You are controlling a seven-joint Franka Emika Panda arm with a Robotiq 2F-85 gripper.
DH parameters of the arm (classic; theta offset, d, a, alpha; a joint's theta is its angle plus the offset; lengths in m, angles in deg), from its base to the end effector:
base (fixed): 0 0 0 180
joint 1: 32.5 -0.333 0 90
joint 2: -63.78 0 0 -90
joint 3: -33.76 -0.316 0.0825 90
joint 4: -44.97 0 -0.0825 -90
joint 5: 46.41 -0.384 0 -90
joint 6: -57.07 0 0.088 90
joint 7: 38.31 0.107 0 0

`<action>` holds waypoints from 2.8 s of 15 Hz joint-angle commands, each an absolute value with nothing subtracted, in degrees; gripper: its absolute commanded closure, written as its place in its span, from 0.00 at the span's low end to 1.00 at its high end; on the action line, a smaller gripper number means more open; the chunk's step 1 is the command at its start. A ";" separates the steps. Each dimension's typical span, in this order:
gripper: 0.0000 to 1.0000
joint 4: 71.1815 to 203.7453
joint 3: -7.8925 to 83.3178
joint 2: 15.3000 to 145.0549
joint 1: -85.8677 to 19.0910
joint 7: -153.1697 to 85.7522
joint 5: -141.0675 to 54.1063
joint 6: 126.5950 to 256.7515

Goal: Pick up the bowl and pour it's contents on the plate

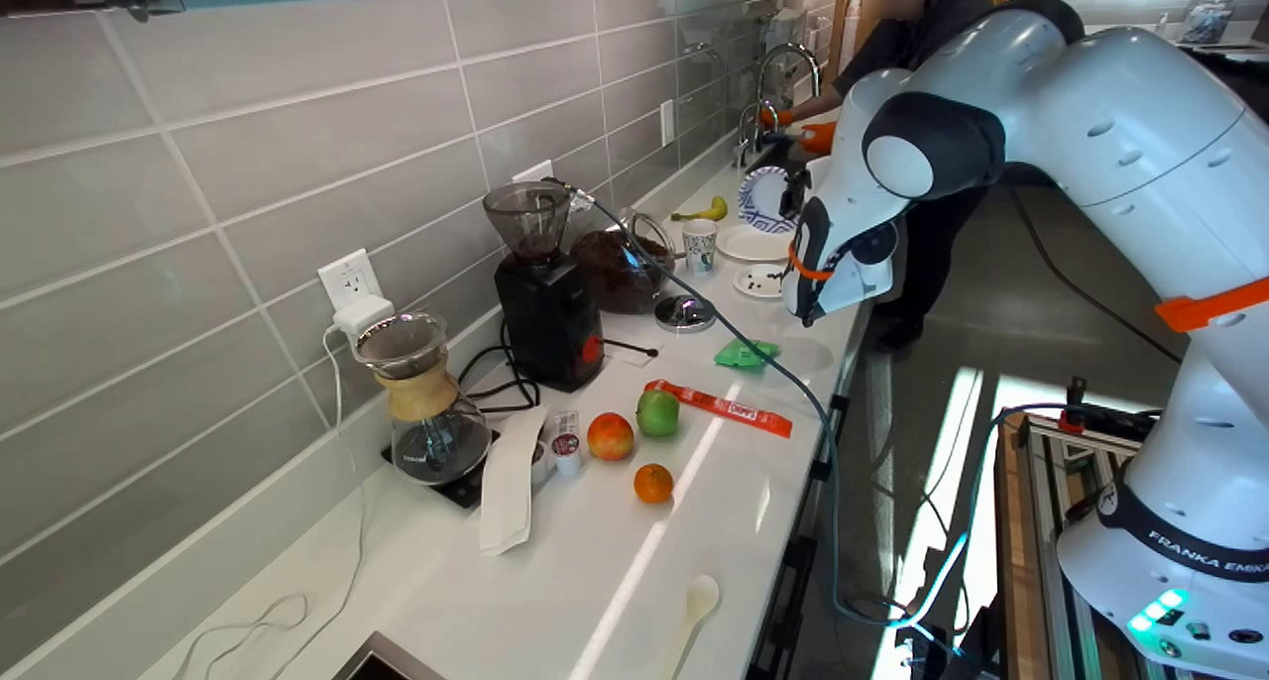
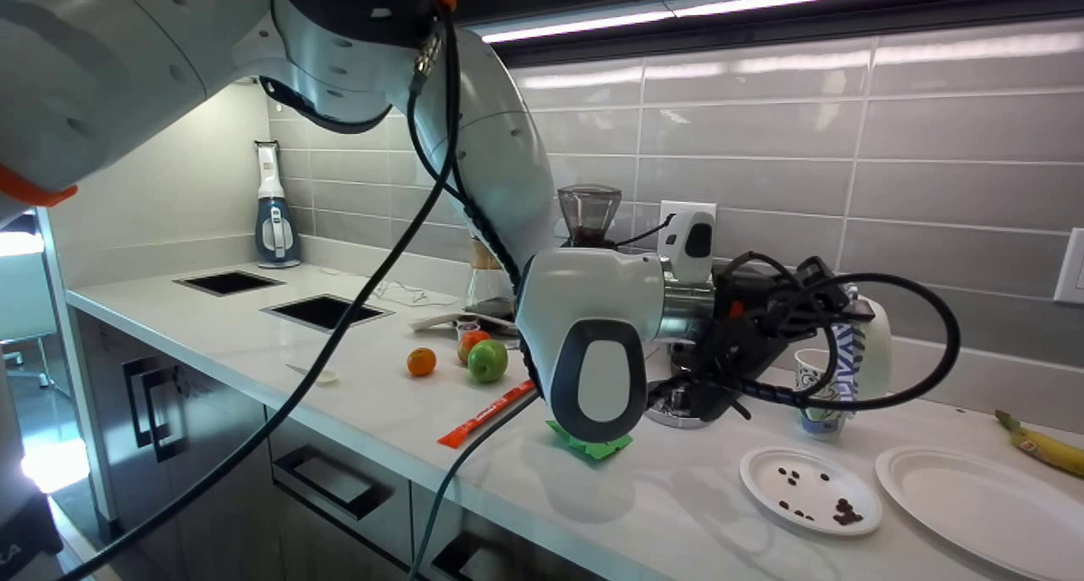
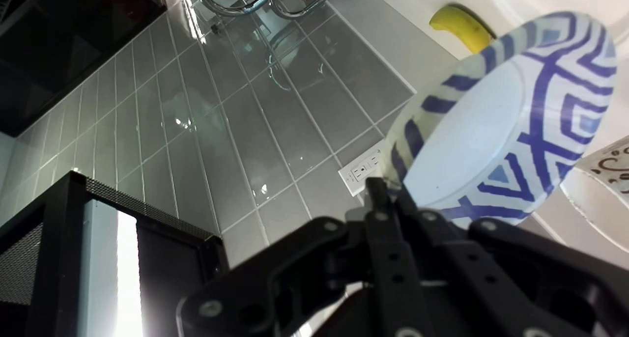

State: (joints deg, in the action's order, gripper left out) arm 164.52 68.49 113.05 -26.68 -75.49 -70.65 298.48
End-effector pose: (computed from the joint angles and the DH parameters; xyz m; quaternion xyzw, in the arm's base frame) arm 0.4511 -0.3760 0.2566 0.7242 -0.0086 0.4000 0.5617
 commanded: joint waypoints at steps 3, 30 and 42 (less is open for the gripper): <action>0.99 164.58 69.04 114.49 -27.57 -77.76 -73.21 300.90; 0.99 165.88 72.28 111.93 -30.30 -79.95 -73.00 296.01; 0.99 166.36 82.38 102.73 -36.20 -79.89 -78.74 259.29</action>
State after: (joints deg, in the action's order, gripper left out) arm 165.39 79.48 104.54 -32.75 -78.20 -74.92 266.26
